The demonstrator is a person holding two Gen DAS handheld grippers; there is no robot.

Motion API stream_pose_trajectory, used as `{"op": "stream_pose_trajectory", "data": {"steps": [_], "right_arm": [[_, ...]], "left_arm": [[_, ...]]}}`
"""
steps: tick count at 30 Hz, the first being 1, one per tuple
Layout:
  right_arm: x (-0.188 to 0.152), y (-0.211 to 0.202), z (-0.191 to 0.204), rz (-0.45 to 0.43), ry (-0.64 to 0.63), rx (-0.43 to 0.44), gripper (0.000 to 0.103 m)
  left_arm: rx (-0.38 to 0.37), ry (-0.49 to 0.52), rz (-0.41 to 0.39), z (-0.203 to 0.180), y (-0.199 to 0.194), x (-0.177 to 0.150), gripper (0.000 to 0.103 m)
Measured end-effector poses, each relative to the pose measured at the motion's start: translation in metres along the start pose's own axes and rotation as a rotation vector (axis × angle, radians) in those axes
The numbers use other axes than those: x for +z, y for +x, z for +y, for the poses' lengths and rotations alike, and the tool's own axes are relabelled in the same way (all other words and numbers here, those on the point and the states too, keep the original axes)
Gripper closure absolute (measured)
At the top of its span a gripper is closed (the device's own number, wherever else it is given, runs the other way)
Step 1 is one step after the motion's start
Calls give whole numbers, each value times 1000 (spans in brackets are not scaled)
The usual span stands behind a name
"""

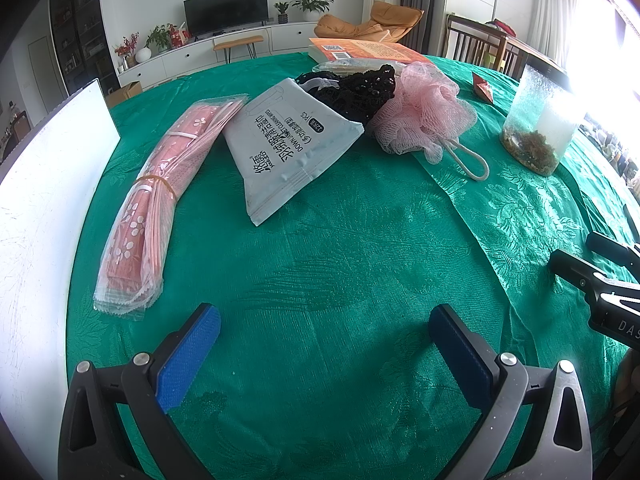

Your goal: Organize soft objects

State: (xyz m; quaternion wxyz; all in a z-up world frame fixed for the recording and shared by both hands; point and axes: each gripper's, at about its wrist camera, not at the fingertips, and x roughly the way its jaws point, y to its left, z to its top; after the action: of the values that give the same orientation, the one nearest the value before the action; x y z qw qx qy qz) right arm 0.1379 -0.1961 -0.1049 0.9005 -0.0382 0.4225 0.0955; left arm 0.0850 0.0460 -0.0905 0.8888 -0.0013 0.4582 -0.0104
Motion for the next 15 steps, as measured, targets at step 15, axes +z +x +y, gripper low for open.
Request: {"op": "stream_pose_trajectory", "data": {"steps": [15], "right_arm": [[0, 0, 0, 0, 0, 0, 16]], "left_arm": [[101, -209, -59, 77, -35, 66, 1]]}}
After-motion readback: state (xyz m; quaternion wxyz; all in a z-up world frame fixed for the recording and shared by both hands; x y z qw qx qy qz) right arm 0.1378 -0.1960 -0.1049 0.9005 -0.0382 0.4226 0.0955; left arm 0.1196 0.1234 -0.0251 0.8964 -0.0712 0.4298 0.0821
